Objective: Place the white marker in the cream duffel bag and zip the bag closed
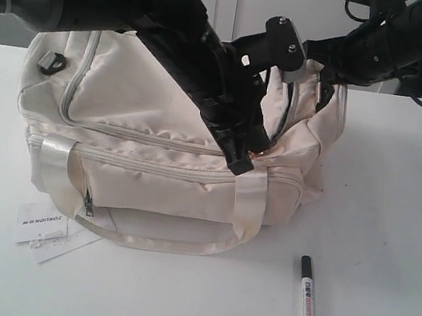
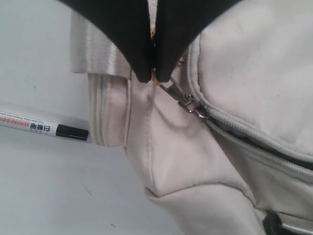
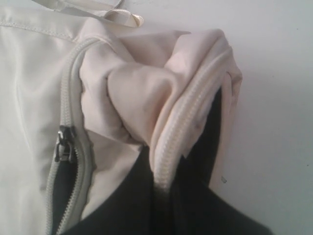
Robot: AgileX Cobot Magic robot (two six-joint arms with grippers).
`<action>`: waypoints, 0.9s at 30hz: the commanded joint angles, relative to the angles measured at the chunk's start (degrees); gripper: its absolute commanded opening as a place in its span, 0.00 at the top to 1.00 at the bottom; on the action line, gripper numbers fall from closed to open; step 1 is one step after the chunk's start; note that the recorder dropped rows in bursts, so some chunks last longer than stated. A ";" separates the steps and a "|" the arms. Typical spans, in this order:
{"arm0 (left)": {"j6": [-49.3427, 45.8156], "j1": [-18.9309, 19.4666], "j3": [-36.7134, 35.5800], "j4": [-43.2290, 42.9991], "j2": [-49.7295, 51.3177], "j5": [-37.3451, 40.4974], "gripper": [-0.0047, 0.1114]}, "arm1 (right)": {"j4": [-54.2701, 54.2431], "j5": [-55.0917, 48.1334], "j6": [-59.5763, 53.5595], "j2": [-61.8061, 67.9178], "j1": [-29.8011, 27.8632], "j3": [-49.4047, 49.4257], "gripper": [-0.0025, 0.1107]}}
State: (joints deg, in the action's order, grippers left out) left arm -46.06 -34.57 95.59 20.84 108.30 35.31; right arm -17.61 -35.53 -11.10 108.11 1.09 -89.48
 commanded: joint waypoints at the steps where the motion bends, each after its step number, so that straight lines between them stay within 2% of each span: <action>1: 1.35 -0.50 -0.15 0.31 -0.97 5.07 0.96 | 0.68 0.83 -0.48 -0.62 -0.54 -0.05 0.98; 5: 1.35 -0.50 -0.15 0.07 -0.97 4.87 0.96 | 0.68 0.73 -0.09 -0.62 -0.54 -0.05 0.98; 11: 8.12 -0.50 -0.15 -8.17 -1.56 7.18 0.96 | 0.68 0.19 -0.39 -0.62 -0.54 -0.05 0.98; 13: 8.24 -0.50 -0.15 -8.46 -1.94 7.18 0.96 | 0.68 0.09 -0.05 -0.62 -0.54 -0.05 0.97; 16: 8.24 -0.50 -0.15 -8.46 -2.19 6.51 0.96 | 0.68 0.09 0.21 -0.62 -0.54 -0.05 0.87; 23: 9.12 -0.50 -0.15 -8.46 -2.19 6.51 0.96 | 0.68 -1.39 0.94 -3.22 -0.54 -0.05 0.54; 27: 9.25 -0.50 -0.15 -8.46 -2.19 6.51 0.96 | 0.68 -3.67 0.82 -7.21 -0.54 -0.05 0.45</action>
State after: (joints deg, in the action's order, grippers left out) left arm -37.52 -34.70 95.59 12.20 106.95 40.00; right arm -17.28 -37.67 -10.31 104.18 1.00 -89.48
